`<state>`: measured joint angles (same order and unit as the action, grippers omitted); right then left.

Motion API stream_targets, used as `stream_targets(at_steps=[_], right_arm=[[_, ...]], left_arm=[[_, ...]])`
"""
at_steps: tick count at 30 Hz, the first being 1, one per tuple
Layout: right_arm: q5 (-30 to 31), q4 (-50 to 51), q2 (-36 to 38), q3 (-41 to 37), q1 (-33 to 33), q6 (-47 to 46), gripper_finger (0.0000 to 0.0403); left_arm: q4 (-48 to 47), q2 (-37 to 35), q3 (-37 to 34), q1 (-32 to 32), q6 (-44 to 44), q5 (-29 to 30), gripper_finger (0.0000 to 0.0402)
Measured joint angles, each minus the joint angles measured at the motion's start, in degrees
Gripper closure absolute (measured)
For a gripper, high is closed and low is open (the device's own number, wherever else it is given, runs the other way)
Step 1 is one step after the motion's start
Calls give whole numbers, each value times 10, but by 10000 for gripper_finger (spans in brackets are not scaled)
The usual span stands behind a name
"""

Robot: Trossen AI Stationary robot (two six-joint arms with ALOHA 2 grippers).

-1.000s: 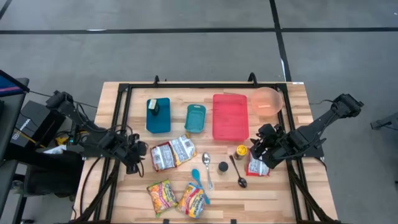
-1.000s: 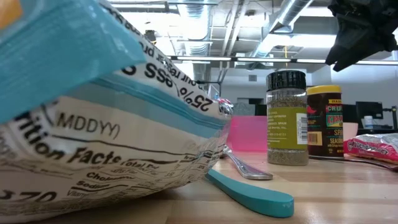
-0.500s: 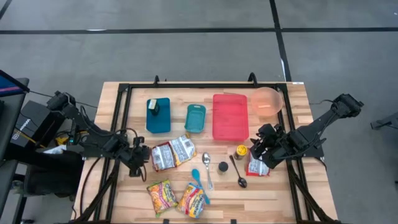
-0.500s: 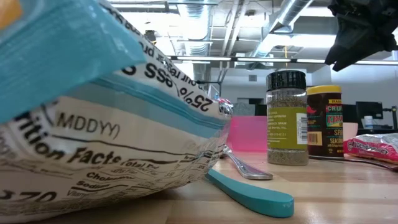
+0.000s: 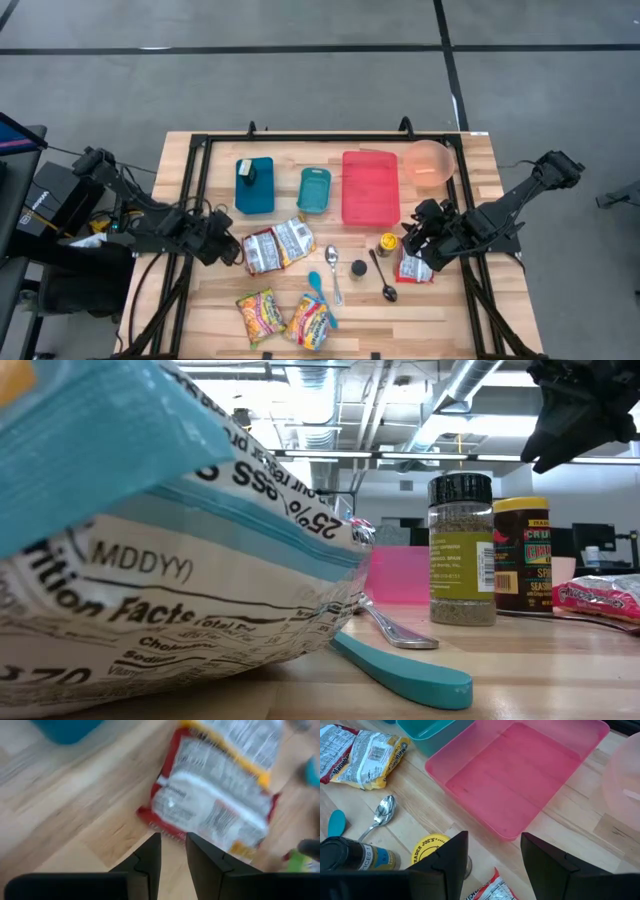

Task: Pick & Place Food Item
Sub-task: Put the red noodle pack into the red bin

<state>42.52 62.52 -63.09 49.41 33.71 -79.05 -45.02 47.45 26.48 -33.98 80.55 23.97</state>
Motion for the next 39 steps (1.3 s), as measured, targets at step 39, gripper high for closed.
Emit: stream_targets(at_steps=[39], right_arm=[[-20,-34,0,0,0,86,226]], left_arm=[[223,-235,-186,1,210,-97,317]])
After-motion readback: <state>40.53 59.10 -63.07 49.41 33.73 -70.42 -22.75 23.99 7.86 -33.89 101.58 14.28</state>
